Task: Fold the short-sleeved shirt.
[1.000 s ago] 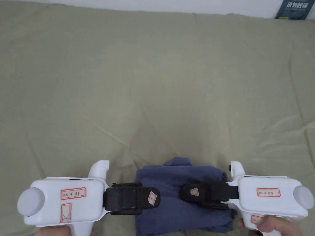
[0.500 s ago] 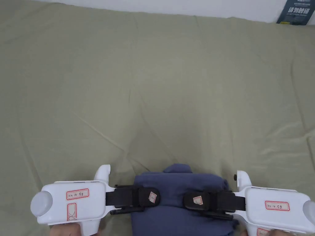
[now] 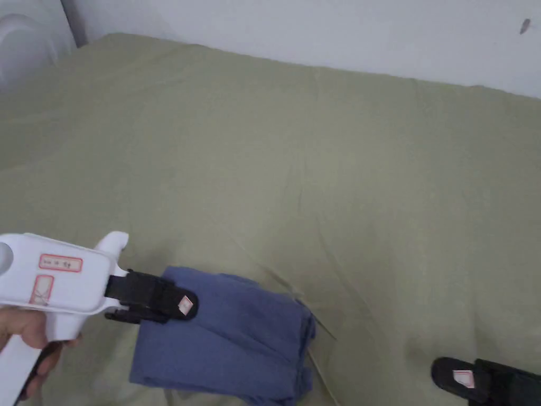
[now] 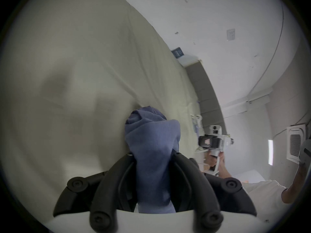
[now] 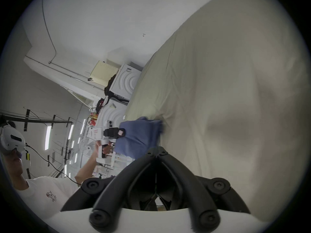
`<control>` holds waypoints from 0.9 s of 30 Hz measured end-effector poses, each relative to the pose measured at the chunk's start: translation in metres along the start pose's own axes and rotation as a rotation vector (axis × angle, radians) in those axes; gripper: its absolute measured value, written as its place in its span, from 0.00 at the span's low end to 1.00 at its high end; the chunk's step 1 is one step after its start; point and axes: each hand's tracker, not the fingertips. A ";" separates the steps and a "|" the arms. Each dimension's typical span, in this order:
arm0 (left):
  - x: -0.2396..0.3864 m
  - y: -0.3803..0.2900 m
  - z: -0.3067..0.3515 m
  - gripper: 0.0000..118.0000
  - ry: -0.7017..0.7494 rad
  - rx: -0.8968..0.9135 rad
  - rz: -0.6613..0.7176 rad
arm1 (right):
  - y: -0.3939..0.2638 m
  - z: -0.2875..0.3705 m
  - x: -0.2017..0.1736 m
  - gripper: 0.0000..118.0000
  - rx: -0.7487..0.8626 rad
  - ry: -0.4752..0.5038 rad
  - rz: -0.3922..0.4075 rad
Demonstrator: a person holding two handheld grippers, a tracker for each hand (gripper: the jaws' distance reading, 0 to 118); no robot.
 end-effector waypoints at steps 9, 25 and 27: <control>-0.089 0.076 0.147 0.24 0.325 0.049 0.098 | 0.024 0.010 -0.010 0.00 0.077 -0.114 0.031; -0.125 0.094 0.183 0.98 0.475 0.186 0.044 | 0.038 0.003 -0.021 0.00 0.070 -0.144 0.064; -0.122 0.091 0.196 0.97 0.498 0.220 0.034 | 0.035 0.004 -0.025 0.00 0.067 -0.139 0.079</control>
